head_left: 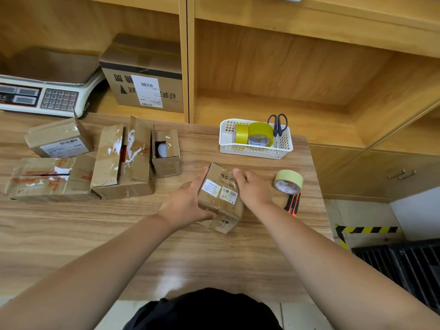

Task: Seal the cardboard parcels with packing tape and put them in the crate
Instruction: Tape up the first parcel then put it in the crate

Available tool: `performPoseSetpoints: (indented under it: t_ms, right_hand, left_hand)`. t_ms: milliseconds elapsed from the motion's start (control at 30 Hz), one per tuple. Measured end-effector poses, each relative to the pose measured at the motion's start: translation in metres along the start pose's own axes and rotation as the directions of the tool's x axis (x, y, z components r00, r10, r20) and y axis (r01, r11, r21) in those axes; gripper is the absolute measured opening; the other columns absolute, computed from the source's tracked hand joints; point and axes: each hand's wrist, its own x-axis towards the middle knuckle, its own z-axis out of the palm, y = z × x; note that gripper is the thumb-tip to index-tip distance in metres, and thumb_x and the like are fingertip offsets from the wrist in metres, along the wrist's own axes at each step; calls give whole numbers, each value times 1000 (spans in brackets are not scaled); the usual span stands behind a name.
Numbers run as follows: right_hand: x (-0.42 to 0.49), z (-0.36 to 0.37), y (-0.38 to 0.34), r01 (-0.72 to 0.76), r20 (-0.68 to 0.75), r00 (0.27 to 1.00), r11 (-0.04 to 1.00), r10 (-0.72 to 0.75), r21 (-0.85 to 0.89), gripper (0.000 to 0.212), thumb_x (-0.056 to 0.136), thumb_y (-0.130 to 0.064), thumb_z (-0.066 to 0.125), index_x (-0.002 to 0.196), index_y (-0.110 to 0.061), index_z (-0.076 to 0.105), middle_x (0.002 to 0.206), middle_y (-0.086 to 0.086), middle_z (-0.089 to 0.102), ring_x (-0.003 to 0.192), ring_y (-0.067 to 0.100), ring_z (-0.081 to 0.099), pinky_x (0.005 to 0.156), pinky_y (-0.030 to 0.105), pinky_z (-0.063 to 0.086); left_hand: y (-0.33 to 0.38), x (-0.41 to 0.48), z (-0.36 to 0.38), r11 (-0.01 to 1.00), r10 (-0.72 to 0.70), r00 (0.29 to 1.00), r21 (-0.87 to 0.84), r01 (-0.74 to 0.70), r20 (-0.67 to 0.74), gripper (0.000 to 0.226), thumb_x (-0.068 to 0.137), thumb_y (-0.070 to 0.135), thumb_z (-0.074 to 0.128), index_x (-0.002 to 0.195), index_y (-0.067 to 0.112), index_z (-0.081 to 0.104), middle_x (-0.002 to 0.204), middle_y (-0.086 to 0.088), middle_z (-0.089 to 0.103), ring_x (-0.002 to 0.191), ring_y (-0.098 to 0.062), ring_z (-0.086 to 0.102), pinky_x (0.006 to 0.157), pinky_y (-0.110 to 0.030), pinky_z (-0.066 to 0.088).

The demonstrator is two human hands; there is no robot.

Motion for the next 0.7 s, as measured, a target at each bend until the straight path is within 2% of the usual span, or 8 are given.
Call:
performPoseSetpoints:
  t_ms: [67,167,267,367,433,500,600,700]
  right_hand:
    - [-3,-3,5,-46,2,999,986,46,161,42,101,-44,32,105,-13,60,91,-4,55,91,15,49,75,27,34]
    - [-15,-4,17,-162,42,986,894,159,417,38,100,-46,32,119,-19,53,105,-6,54,106,15,50,80,26,35]
    - [-28,3,17,-318,247,945,784,215,533,47,98,-56,23,134,-33,43,117,-8,53,111,14,49,80,30,42]
    - [-28,0,8,-416,346,905,689,248,593,55,95,-63,17,120,-34,56,107,-8,64,97,11,59,76,32,52]
    - [-28,-3,3,-415,365,903,685,228,599,54,94,-64,15,109,-35,58,98,-9,66,93,11,61,80,36,55]
    - [-30,0,2,-416,390,896,712,214,566,58,95,-63,15,114,-30,58,97,-4,67,93,16,63,80,37,56]
    - [-32,19,3,-484,448,858,687,251,543,60,97,-59,21,119,-16,56,99,8,69,93,26,66,82,43,57]
    - [-34,33,7,-628,505,778,443,374,640,52,101,-49,24,109,-9,56,100,18,65,92,29,64,72,40,56]
  left_hand:
    - [-5,0,2,998,-21,1000,-57,20,-10,118,65,46,82,148,46,-2,110,10,57,99,-9,54,82,-25,46]
    - [-11,4,8,984,-83,996,-161,79,-20,90,70,48,77,142,44,24,107,16,64,100,-9,60,84,-29,51]
    - [-3,13,11,977,-120,990,-185,106,-68,65,77,51,69,133,32,42,106,11,66,101,-14,61,84,-34,52]
    - [15,21,1,985,-161,969,-97,144,-187,43,83,60,57,107,26,49,83,10,60,81,-15,57,66,-29,46]
    - [20,26,-8,983,-182,950,-18,184,-252,46,82,67,51,91,22,49,71,9,56,70,-15,53,56,-28,40]
    - [20,32,-11,976,-190,947,54,210,-258,52,81,71,47,85,19,52,69,6,57,70,-18,57,55,-28,40]
    - [17,42,-8,968,-171,968,153,200,-181,51,81,70,48,90,21,56,75,4,62,76,-19,61,57,-27,42]
    - [11,50,-3,984,-113,991,133,122,-74,39,85,51,57,114,25,57,95,3,67,89,-19,63,63,-26,41]
